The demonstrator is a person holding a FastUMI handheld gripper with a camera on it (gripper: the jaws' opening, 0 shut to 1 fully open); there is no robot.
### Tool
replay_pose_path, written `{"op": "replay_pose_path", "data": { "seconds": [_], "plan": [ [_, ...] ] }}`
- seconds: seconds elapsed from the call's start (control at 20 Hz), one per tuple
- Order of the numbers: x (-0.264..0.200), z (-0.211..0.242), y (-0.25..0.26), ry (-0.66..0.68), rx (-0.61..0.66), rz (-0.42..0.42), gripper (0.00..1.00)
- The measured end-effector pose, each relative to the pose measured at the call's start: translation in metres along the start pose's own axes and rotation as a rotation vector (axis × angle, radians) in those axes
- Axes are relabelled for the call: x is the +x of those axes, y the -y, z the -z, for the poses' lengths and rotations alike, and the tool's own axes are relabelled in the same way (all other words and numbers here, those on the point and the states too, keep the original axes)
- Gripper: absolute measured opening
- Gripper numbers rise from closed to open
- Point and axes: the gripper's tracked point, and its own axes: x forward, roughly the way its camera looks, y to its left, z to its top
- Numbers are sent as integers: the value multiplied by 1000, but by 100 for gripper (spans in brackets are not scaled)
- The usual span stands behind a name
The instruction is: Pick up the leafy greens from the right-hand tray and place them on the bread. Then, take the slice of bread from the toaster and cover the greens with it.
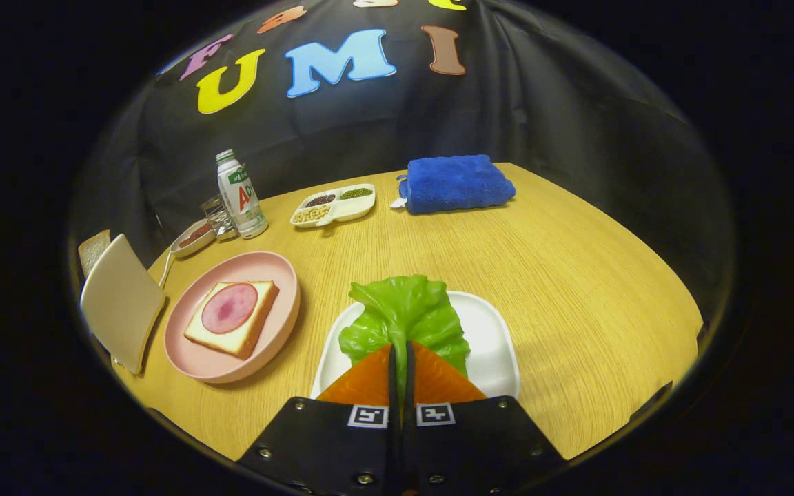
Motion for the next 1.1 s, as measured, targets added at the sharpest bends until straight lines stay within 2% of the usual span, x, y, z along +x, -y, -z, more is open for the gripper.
{"op": "replay_pose_path", "data": {
  "seconds": [0.25, 0.65, 0.95, 1.1],
  "plan": [
    [-14, -22, -26, 47, -20, -38, 1],
    [-17, -48, -115, 85, -130, -170, 1],
    [-12, -53, -175, 85, -179, -270, 1],
    [0, -40, -198, 28, -173, -312, 1]
  ]
}}
